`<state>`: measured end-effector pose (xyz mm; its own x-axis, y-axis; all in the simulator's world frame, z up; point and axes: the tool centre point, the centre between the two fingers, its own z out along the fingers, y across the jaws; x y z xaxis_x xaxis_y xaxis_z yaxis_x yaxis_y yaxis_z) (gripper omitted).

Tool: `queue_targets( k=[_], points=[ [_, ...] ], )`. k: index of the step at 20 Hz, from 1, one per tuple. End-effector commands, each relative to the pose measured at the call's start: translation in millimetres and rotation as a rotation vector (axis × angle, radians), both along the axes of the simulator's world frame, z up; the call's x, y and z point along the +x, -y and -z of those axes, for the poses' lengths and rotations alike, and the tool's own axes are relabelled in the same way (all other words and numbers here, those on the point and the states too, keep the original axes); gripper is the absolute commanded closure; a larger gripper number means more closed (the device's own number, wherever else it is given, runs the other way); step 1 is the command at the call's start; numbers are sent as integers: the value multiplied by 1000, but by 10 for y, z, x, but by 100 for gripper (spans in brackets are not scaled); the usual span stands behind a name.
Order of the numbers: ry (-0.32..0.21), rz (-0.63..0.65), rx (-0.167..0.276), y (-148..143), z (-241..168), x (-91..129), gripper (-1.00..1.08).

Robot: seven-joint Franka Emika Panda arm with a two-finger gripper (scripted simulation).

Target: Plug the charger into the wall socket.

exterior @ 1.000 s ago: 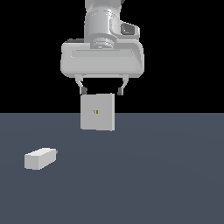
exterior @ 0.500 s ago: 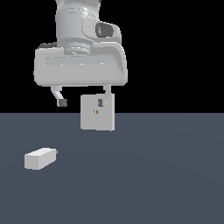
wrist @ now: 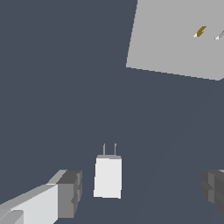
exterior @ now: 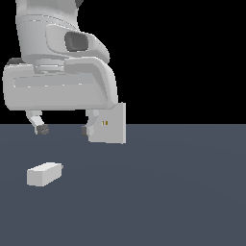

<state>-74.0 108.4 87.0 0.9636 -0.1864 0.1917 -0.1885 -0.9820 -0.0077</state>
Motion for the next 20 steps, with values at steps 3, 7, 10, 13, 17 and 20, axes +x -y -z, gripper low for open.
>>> queue_targets(
  k=[3,7,10,13,17,20],
  points=[
    [24,20,-7,-126,110,-57,-92],
    [38,32,-13,-203,180,-86,-92],
    [46,39,-16,-242,217,-99,-92],
    [49,43,-18,-265,240,-106,-92],
    [49,42,-18,-272,245,-109,-92],
    [49,42,-18,-272,269,-110,-92]
  ],
)
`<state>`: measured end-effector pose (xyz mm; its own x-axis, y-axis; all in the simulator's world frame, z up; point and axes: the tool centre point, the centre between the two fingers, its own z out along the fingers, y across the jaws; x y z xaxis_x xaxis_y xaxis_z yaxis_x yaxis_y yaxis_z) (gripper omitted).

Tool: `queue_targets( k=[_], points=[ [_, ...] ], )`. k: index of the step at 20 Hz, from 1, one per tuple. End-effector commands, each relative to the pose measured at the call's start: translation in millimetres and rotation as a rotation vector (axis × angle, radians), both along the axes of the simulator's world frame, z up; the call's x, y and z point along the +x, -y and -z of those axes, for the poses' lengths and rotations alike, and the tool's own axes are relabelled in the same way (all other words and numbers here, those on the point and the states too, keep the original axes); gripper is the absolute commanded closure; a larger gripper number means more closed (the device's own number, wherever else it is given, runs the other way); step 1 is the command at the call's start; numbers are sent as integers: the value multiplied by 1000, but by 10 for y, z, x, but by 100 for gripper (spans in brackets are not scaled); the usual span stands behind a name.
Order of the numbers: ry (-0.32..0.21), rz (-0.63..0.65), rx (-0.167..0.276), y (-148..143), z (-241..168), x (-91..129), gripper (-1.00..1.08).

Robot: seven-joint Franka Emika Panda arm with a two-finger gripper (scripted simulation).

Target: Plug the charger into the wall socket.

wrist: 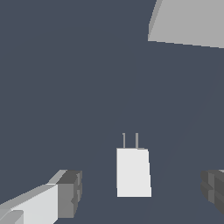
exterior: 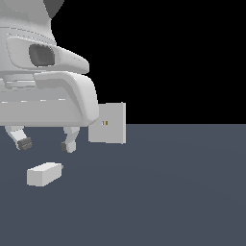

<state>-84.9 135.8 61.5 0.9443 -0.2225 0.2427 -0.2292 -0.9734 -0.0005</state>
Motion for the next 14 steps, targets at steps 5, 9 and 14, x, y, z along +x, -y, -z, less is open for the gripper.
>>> queue_targets(
  k=[5,9,14],
  points=[
    [0,1,0,4,157,-6,-92],
    [0,1,0,4,340,-9,-92],
    [0,2,0,3,476,-6,-92]
  ],
)
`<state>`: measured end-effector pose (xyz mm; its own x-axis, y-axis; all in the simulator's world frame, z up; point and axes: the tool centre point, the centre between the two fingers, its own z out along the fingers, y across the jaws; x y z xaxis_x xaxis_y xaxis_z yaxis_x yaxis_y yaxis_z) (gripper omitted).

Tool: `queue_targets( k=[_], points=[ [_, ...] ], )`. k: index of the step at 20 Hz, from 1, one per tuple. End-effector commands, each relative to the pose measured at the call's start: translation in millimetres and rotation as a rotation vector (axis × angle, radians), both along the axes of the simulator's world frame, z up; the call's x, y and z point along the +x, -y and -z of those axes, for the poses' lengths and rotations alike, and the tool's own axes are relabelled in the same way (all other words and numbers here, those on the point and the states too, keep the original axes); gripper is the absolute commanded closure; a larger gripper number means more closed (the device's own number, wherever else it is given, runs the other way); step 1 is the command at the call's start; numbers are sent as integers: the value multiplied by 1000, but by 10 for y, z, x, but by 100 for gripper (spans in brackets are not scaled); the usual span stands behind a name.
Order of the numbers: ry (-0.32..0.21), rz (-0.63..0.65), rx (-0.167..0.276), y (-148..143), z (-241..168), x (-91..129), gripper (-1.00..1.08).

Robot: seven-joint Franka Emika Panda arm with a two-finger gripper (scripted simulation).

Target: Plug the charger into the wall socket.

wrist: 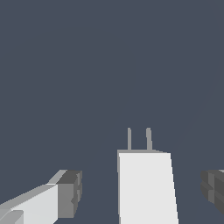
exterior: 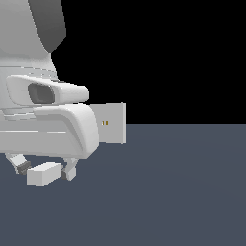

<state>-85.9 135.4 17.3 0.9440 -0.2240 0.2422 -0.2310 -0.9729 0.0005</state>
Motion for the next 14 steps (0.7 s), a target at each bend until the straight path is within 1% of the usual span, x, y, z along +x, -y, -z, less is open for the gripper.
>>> queue_targets(
  k=[1,3,4,14],
  points=[
    [1,0,0,-3,46,5,-92],
    [1,0,0,-3,55,6,-92],
    [1,0,0,-3,55,6,108],
    [2,1,0,1,53,8,108]
  ],
)
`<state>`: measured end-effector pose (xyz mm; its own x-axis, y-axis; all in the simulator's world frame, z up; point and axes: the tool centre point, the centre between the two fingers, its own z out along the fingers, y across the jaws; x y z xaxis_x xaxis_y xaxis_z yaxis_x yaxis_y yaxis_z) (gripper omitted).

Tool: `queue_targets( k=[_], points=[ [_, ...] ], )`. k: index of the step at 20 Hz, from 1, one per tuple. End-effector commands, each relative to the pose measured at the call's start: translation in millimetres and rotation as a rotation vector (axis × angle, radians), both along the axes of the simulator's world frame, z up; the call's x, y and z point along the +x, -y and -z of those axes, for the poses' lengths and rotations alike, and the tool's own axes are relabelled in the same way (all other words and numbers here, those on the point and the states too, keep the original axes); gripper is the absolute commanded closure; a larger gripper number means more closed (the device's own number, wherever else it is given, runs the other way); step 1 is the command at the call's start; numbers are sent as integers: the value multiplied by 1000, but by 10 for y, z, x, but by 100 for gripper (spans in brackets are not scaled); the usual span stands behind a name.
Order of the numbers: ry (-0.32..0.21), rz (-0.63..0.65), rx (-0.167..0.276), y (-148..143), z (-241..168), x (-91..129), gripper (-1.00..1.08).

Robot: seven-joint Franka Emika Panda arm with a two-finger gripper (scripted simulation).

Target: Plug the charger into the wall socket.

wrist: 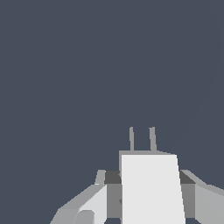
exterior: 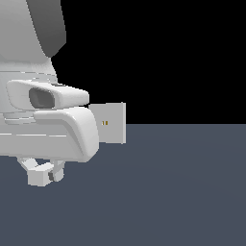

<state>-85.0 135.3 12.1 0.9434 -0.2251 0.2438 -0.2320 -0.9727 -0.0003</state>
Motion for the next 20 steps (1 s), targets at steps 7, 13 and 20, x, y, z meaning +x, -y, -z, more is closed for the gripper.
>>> queue_targets(
  k=[7,13,20],
  points=[
    [0,17,0,92,-126,48,108],
    [-1,60,0,323,-443,160,108],
    [-1,108,1,583,-798,284,108]
  ],
)
